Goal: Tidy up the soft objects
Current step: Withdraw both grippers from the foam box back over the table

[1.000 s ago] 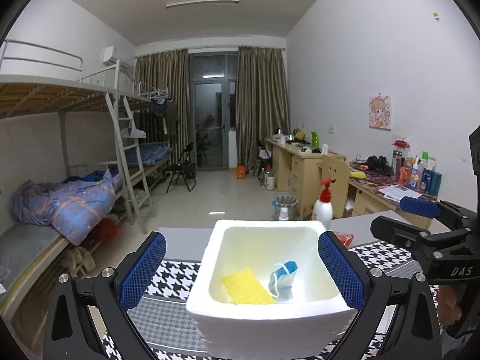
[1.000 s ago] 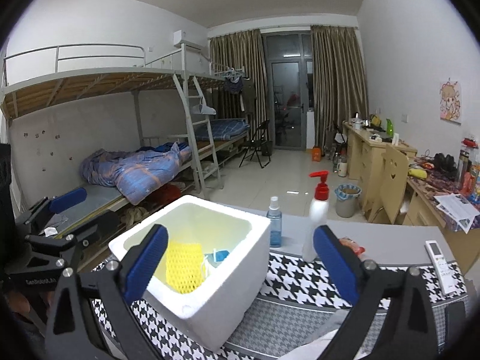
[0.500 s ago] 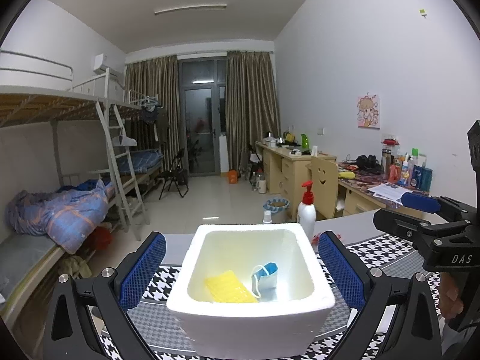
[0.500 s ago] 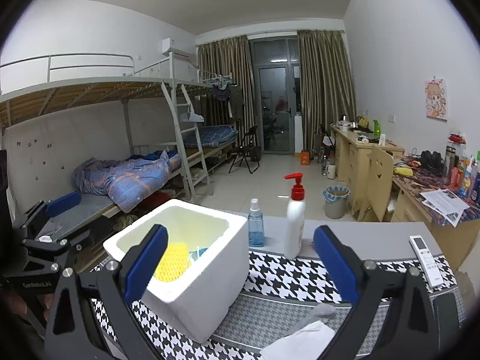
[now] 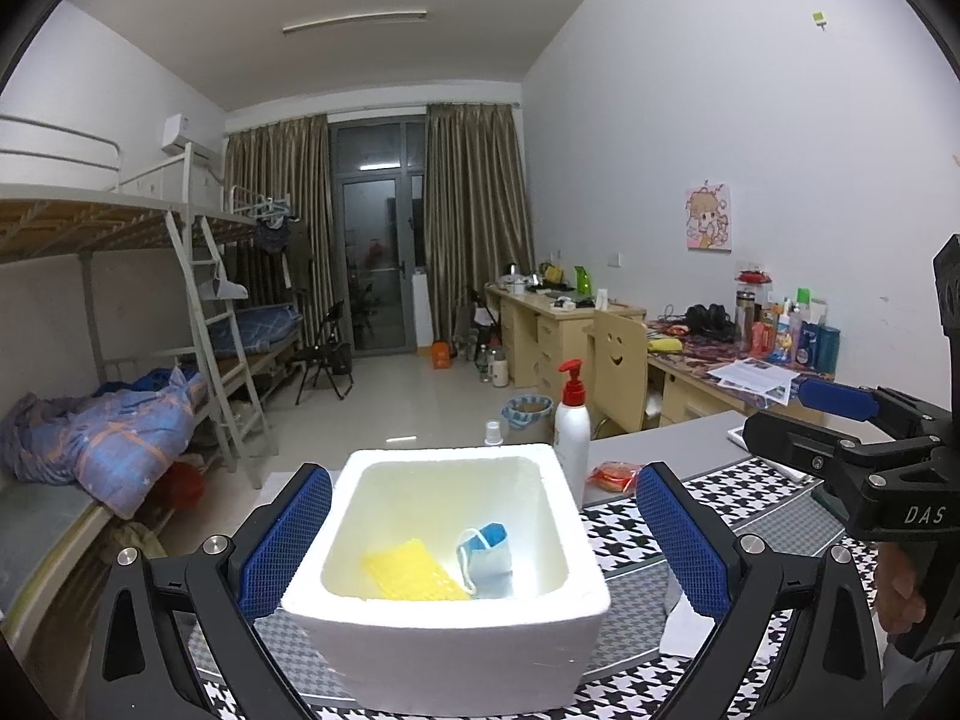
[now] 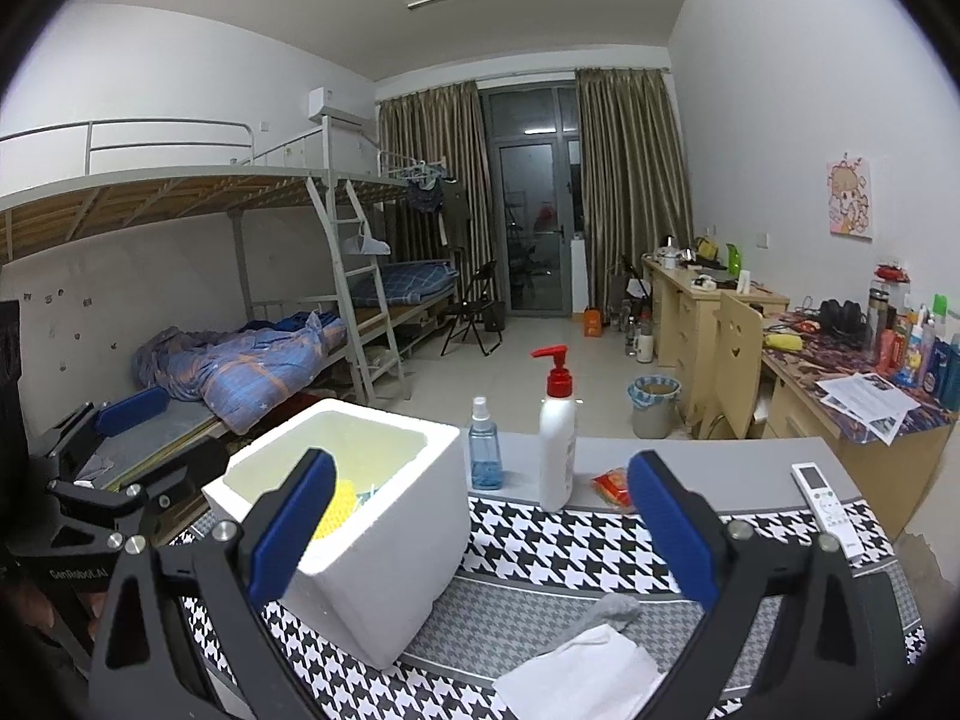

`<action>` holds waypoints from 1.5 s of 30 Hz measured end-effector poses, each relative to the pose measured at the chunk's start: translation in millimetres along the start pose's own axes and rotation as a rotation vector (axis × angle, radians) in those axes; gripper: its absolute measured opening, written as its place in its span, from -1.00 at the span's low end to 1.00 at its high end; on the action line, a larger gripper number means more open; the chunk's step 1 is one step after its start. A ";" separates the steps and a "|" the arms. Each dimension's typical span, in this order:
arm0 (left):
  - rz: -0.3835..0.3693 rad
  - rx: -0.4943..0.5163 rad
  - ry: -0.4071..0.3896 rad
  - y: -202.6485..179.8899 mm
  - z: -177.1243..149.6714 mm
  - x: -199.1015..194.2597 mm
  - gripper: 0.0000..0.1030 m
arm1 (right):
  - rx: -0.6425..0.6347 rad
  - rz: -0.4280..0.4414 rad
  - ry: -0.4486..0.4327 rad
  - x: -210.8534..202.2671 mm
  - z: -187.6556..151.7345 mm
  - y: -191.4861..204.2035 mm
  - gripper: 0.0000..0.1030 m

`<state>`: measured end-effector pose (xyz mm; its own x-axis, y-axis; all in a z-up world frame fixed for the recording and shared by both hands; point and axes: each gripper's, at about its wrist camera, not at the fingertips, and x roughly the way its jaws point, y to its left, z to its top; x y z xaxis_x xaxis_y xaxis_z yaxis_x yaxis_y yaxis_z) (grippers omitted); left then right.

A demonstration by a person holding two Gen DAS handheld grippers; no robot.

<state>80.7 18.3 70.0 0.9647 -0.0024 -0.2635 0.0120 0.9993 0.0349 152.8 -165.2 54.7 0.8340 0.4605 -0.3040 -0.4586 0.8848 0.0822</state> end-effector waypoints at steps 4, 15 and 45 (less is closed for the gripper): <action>-0.014 0.000 0.000 -5.0 -1.7 -0.3 0.98 | -0.004 -0.010 0.005 -2.6 -2.4 -2.0 0.93; -0.058 0.020 0.008 -21.5 -4.8 0.1 0.98 | 0.006 -0.042 0.006 -13.3 -8.3 -10.3 0.93; -0.157 -0.006 0.038 -48.2 -20.4 8.9 0.98 | 0.054 -0.125 -0.001 -36.6 -24.0 -38.4 0.93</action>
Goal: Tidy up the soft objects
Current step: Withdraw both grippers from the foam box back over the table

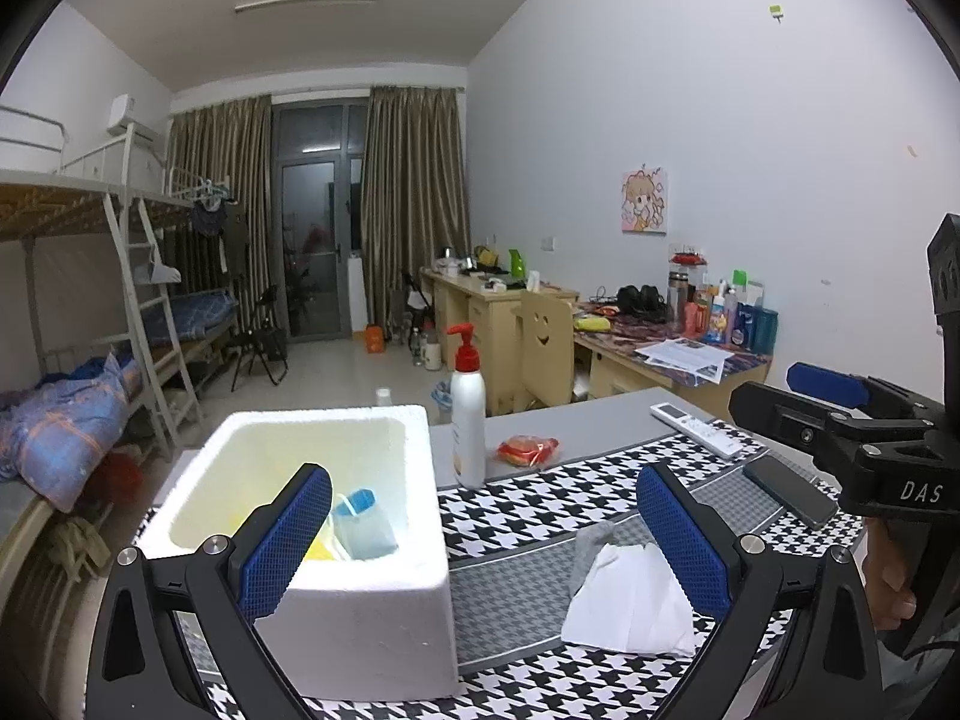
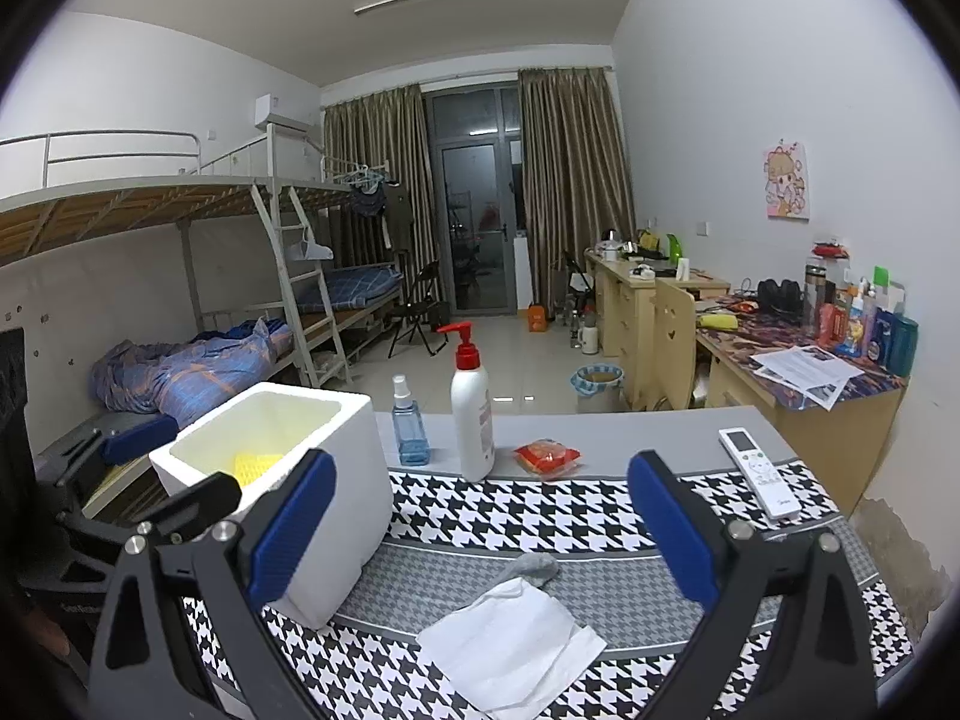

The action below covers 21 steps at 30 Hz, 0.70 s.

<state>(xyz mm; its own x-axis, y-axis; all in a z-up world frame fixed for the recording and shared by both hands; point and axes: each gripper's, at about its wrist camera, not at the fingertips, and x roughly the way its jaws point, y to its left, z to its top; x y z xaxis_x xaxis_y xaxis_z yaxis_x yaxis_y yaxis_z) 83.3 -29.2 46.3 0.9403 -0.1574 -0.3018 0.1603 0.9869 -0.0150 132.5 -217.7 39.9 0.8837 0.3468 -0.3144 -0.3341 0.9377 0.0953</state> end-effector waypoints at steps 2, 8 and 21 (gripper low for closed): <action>-0.004 -0.016 0.002 1.2 -1.0 1.4 0.98 | -0.008 -0.007 0.004 0.5 -1.5 -0.1 0.93; -0.011 -0.016 0.002 -1.0 -4.3 -0.4 0.98 | -0.001 -0.030 0.009 0.2 -7.0 -5.7 0.93; -0.018 -0.046 -0.005 -0.8 -12.6 -0.6 0.98 | 0.018 -0.031 0.020 -2.1 -17.7 -16.2 0.93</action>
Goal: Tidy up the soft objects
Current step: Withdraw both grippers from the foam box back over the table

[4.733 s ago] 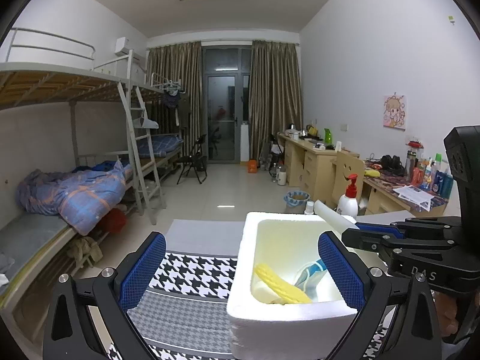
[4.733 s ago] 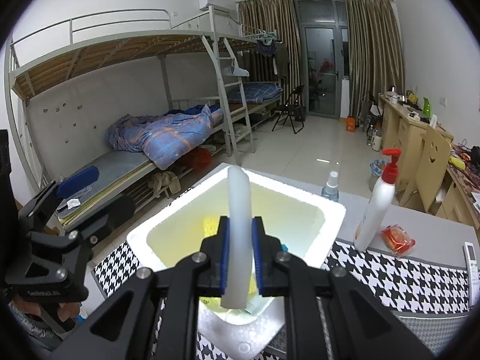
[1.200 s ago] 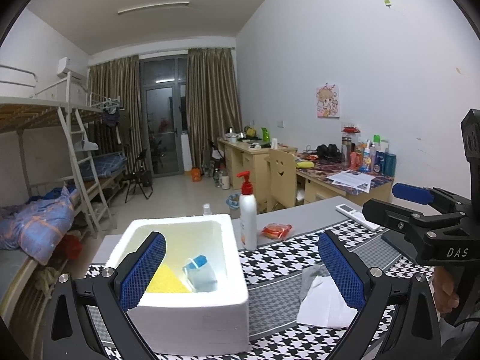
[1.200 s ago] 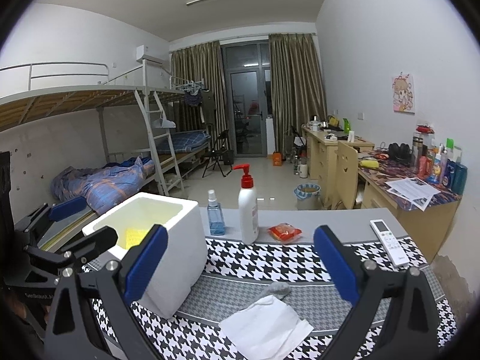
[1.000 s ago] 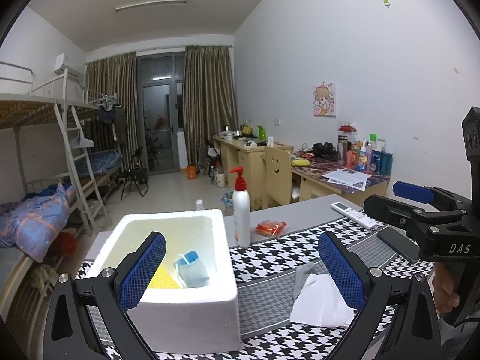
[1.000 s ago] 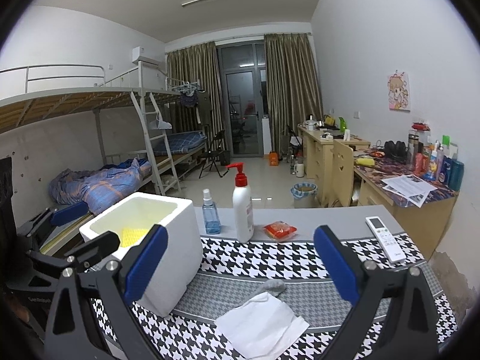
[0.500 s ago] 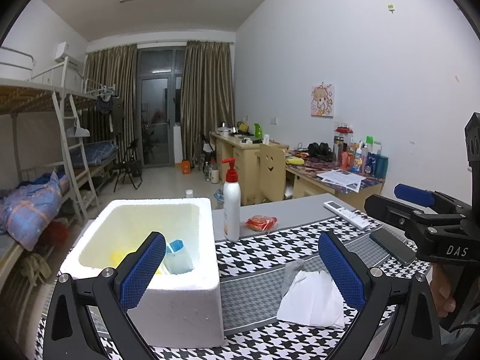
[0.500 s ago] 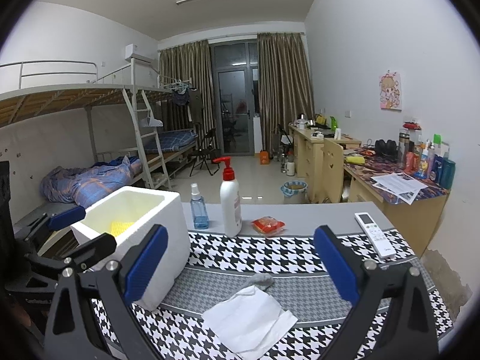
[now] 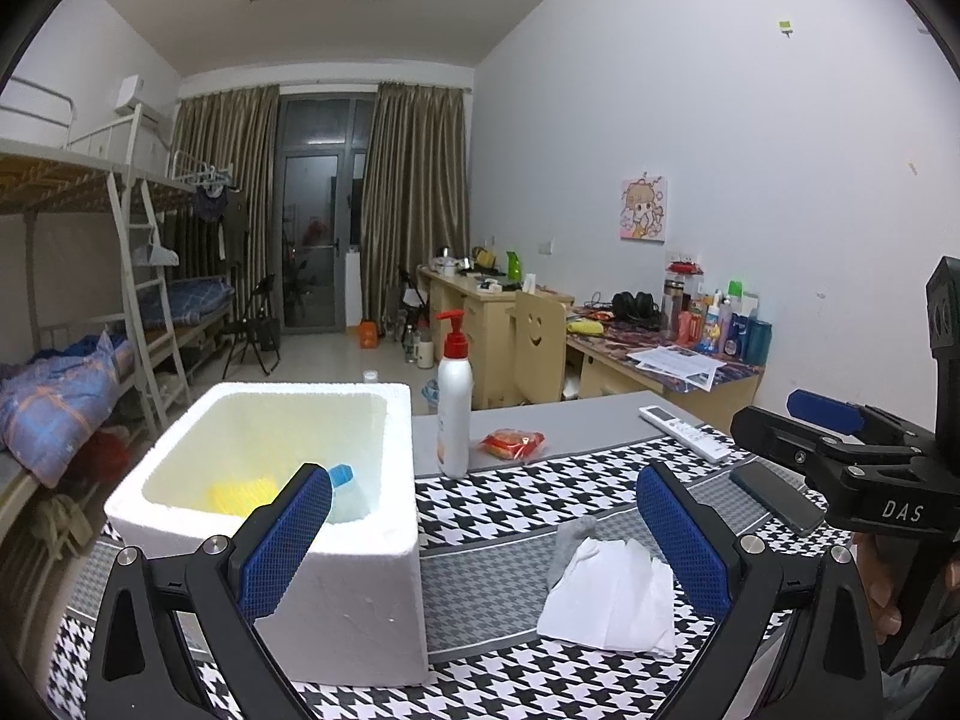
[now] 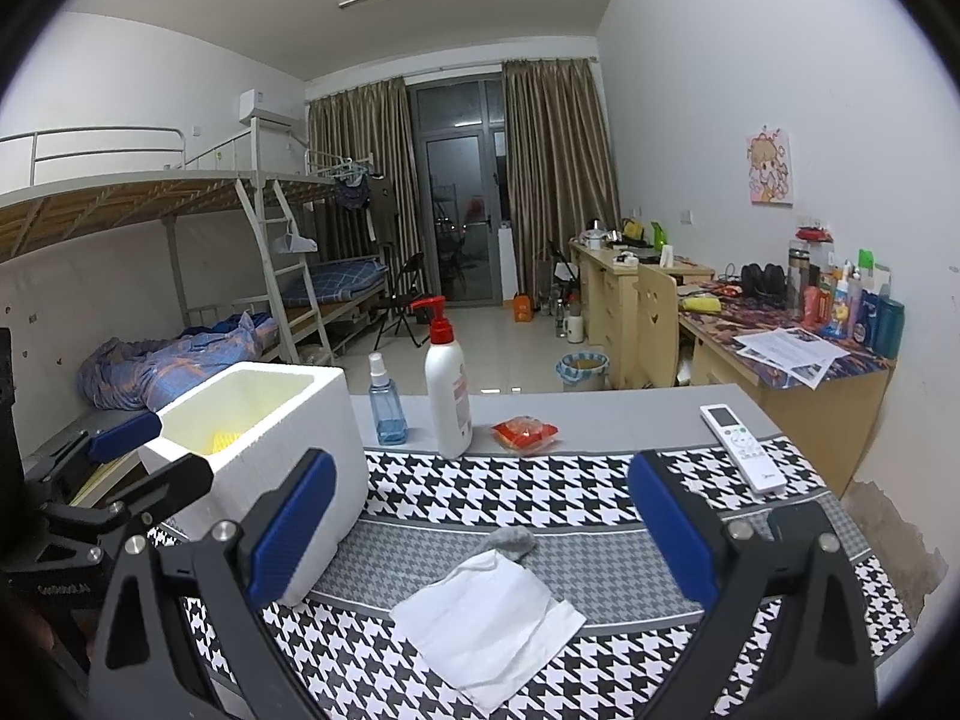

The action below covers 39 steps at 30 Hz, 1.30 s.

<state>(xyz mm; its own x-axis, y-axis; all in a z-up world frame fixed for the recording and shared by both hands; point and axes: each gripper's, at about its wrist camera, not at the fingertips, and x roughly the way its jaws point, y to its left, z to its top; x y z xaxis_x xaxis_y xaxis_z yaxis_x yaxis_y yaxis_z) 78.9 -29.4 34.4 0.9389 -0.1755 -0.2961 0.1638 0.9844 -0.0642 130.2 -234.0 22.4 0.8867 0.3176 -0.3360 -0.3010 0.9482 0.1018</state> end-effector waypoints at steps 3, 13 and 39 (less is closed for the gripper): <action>0.006 -0.004 -0.002 -0.5 -1.3 1.1 0.98 | -0.004 -0.006 0.001 0.2 -1.6 -1.7 0.93; 0.047 -0.010 -0.006 -10.4 -11.2 5.9 0.98 | -0.002 -0.002 0.019 3.8 -14.1 -11.8 0.93; 0.068 0.010 0.010 -41.9 -30.8 22.6 0.98 | 0.026 0.019 0.093 15.5 -39.0 -42.1 0.93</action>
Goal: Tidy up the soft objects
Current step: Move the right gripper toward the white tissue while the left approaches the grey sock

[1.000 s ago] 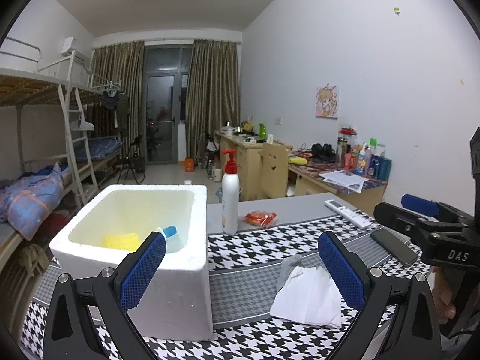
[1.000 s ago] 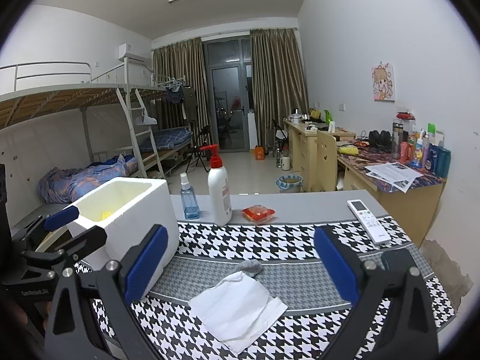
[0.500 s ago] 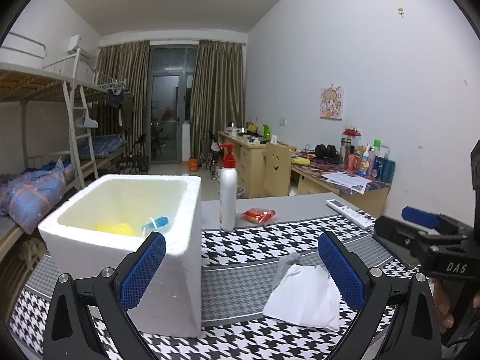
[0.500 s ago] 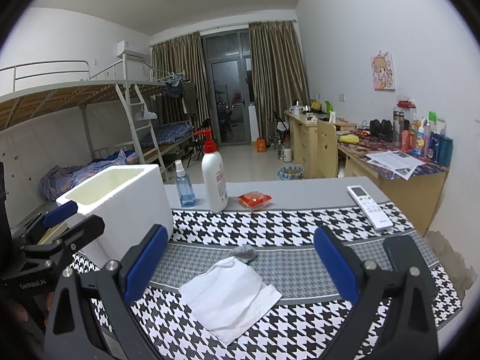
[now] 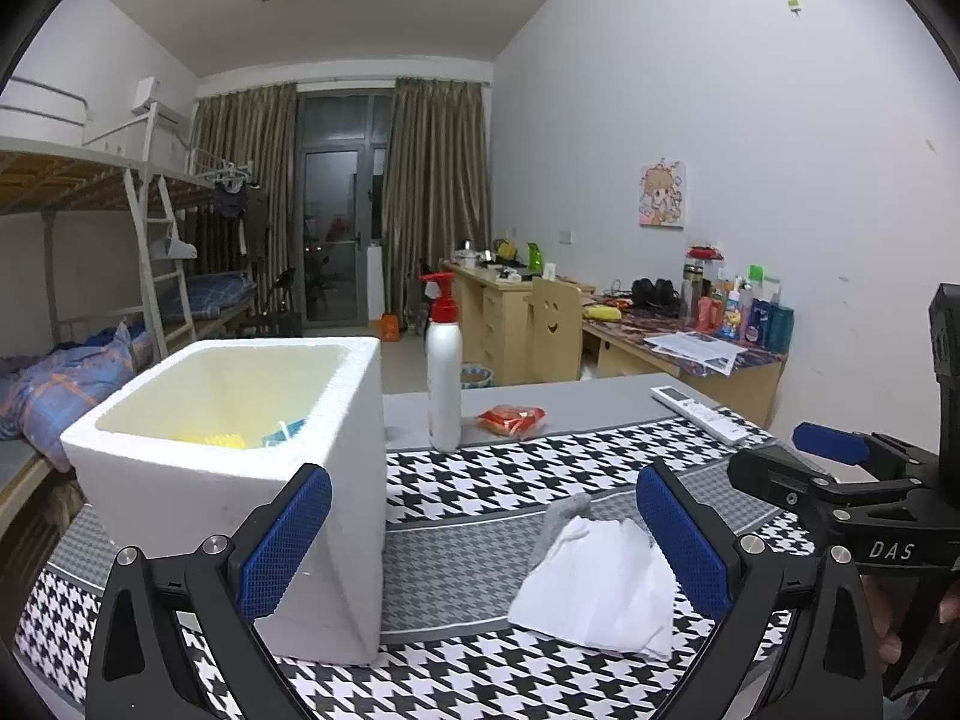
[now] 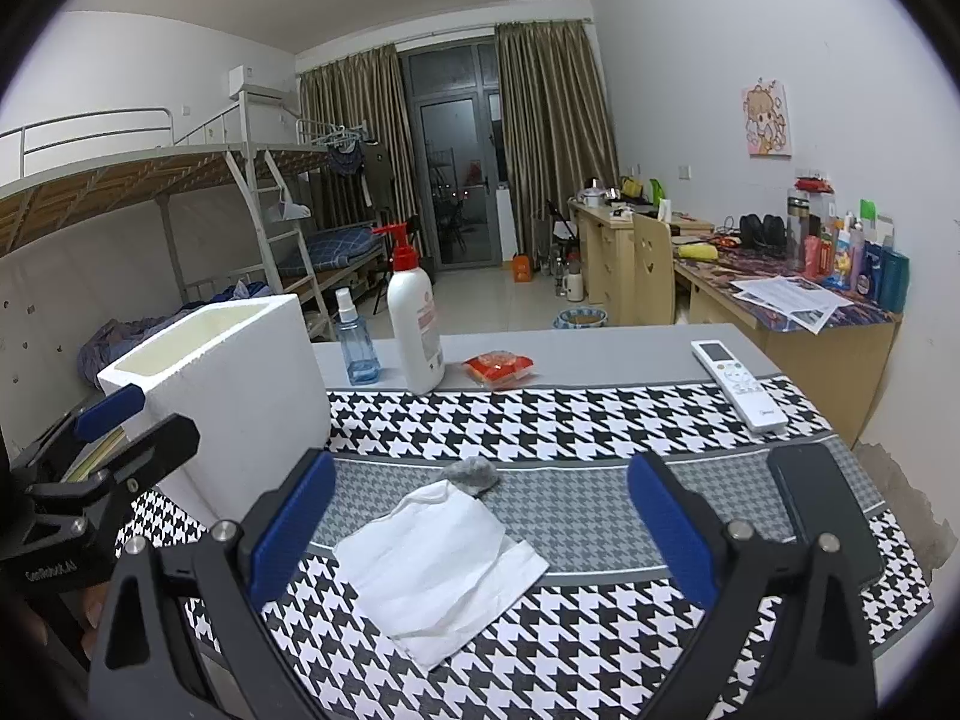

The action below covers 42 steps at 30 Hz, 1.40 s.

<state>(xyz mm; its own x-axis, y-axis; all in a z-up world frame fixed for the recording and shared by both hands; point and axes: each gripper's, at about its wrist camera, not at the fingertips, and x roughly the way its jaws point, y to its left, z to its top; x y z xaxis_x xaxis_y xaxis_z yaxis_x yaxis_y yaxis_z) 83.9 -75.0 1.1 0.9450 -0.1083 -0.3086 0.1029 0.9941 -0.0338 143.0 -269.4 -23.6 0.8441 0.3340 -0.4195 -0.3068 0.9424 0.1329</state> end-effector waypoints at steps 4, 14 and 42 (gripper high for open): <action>-0.014 0.008 0.016 -6.6 -1.7 2.9 0.98 | -0.003 0.002 0.004 -0.8 -2.7 -4.3 0.93; -0.017 0.001 0.073 -21.9 -11.8 15.8 0.98 | -0.014 -0.005 0.049 5.6 -3.3 -19.0 0.93; 0.035 -0.058 0.223 -18.9 -48.5 54.1 0.98 | -0.035 0.052 0.232 57.7 -20.1 -30.3 0.93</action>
<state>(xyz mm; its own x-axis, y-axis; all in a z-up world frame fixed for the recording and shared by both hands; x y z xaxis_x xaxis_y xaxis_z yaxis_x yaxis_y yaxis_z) 118.0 -99.7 -61.1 0.8548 -0.0779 -0.5131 0.0475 0.9963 -0.0722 192.1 -279.0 -69.9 0.7044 0.3652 -0.6087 -0.3654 0.9217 0.1302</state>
